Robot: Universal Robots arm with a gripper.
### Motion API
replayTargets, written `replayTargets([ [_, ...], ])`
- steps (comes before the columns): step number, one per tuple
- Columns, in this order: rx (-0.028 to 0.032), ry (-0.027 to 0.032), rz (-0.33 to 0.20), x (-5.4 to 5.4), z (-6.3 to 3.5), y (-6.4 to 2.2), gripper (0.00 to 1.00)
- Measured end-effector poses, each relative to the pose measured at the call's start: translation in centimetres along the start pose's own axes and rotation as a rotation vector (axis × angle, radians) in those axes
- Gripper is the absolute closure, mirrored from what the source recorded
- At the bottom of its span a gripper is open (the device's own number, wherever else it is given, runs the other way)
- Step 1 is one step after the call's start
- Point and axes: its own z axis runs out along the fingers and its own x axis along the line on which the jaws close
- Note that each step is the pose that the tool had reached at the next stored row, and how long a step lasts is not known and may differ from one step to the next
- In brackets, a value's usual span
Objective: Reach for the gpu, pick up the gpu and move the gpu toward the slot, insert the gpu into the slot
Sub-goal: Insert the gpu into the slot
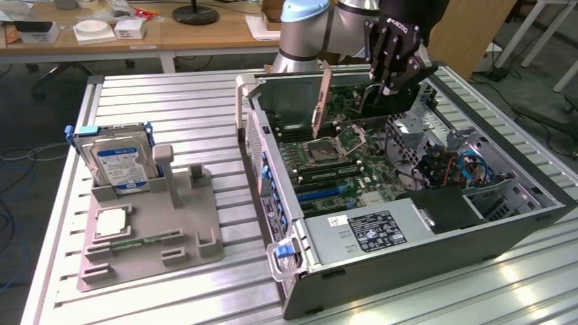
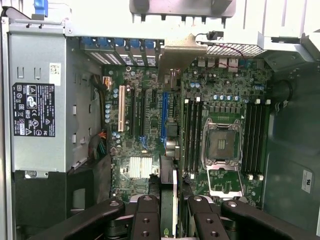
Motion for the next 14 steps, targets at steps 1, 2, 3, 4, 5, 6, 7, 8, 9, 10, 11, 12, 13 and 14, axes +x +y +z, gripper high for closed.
replayTargets([
  [1, 0.0001, -0.0005, 0.0, 0.0, 0.05, 0.0, 0.74],
  [2, 0.0, -0.0004, 0.0, 0.0, 0.11, 0.0, 0.74],
  [3, -0.0001, -0.0004, 0.0, 0.0, 0.17, 0.01, 0.74],
  [4, -0.0001, -0.0005, 0.0, 0.0, 0.24, 0.0, 0.74],
  [5, -0.0001, -0.0006, 0.0, 0.0, 0.31, 0.0, 0.74],
  [6, -0.0001, -0.0007, 0.0, 0.0, 0.38, 0.01, 0.74],
  [7, -0.0001, -0.0008, 0.0, 0.01, 0.45, 0.01, 0.74],
  [8, -0.0001, -0.001, 0.0, 0.01, 0.52, 0.01, 0.74],
  [9, -0.0001, -0.0011, 0.0, 0.01, 0.58, 0.01, 0.74],
  [10, -0.0001, -0.0011, 0.0, 0.01, 0.65, 0.01, 0.74],
  [11, -0.0001, -0.0011, 0.0, 0.01, 0.71, 0.01, 0.74],
  [12, -0.0002, -0.001, 0.0, 0.01, 0.76, 0.02, 0.74],
  [13, -0.0001, -0.0011, 0.0, 0.01, 0.8, 0.02, 0.74],
  [14, -0.0001, -0.0011, 0.0, 0.01, 0.84, 0.02, 0.74],
])
